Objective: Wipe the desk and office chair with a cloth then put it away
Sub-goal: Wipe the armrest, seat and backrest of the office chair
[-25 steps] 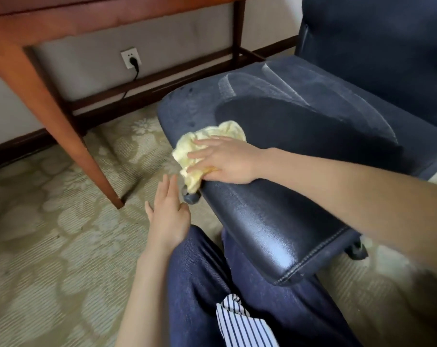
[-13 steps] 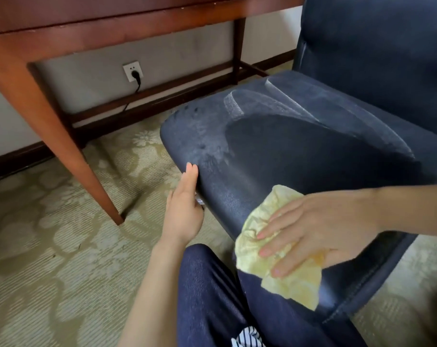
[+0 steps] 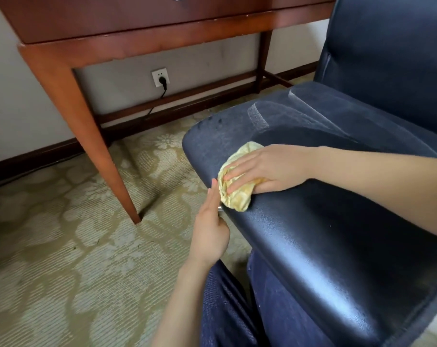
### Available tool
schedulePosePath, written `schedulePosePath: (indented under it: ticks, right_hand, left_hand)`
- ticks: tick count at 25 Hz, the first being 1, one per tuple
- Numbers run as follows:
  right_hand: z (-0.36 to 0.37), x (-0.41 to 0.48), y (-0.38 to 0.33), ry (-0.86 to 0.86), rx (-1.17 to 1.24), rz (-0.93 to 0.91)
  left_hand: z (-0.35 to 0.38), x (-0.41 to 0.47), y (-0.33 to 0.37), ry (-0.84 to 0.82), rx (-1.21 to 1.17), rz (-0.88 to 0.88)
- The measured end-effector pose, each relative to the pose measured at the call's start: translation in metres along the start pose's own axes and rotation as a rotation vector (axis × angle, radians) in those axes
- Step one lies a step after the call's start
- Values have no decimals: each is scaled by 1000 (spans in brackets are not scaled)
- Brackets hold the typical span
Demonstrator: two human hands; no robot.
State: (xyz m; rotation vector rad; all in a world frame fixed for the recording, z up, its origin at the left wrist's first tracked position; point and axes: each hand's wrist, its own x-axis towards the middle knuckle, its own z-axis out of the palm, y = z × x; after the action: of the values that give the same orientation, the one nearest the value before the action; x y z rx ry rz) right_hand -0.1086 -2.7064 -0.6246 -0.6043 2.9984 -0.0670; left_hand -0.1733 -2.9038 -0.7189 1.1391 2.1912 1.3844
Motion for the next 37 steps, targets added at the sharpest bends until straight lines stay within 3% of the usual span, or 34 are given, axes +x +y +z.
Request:
schedulePosePath:
  ticks: [6,15,20,27,33,37]
  right_hand:
    - [20,-32,-27,63,102,53]
    - [26,-115,-87,-108,-43,-187]
    - [14,-95,-65,-138,-113,-235]
    - [-5,-36,-13,-21,-127,-38]
    - [-6,5,23,142,202,325]
    - [6,41,39,267,202,697]
  left_hand:
    - [-30,33,1,179,-63,-128]
    - [-35,81,21,108,75,-72]
    - [-28,70,14,33,359,-61]
    - [-28,47,19,52,360,-80]
    - [-19,23,14,85,302,-64]
    - [-18,0,12,85,123,-54]
